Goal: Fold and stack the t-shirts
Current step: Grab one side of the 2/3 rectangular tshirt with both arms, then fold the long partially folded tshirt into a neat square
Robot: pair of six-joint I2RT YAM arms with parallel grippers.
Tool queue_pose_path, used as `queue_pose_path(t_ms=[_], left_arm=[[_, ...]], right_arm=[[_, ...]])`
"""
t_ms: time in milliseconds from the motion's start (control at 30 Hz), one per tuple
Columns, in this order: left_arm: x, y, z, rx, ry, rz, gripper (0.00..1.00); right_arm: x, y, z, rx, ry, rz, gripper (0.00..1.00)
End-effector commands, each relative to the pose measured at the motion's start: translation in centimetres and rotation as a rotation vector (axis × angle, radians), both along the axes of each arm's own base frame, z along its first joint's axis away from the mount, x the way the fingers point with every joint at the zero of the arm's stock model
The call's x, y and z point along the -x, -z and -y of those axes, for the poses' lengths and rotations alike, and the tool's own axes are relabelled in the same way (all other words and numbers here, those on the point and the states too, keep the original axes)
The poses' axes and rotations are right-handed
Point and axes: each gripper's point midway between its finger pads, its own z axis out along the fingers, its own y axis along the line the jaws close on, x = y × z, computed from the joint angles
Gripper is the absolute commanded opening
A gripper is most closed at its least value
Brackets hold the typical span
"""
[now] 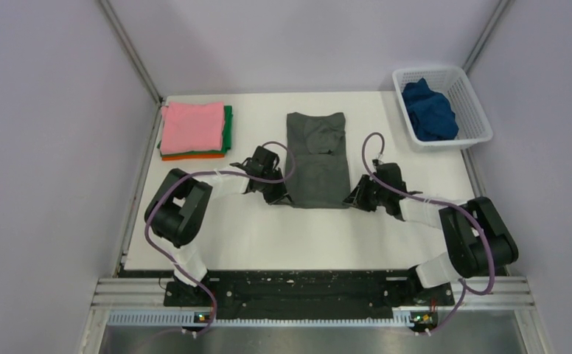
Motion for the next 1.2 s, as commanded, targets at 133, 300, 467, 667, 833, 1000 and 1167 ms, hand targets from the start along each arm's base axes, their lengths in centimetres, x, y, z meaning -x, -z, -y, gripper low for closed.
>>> queue_pose_path(t_ms=[133,300,467,667,833,1000,1167], left_arm=[[3.3,2.9,-3.0,-0.127,-0.011,-0.077,0.0],[6.6,0.4,-3.2,-0.084,0.022,-0.04,0.0],[11.3,-2.6,-3.1,-0.001,0.074,-0.005,0.0],[14.3,-7.6,-3.3,0.053,0.112,0.071,0.0],[14.6,-12.2,-2.9,0.173,0.124,0.187,0.0],[12.1,-14.1,-2.8,0.155,0.076,0.294,0.0],[8.6,-16.8,-1.8,0.111,0.077,0.37,0.0]], right_arm=[[2.9,1.7,0.2,0.054,-0.038,-0.076,0.0],[7.6,0.0,-0.4,0.01,-0.167,-0.114,0.0],[13.5,-3.0,-1.0,-0.051,-0.369,-0.157,0.0],[16.2,-8.6,-2.5,-0.223,-0.491,-0.03,0.0],[15.8,-13.4,-3.3,-0.288,-0.532,0.12,0.0],[12.6,-16.0,-2.9,-0.223,-0.431,0.228,0.0],[9.4,-17.4,-3.1,-0.206,-0.354,0.271,0.0]])
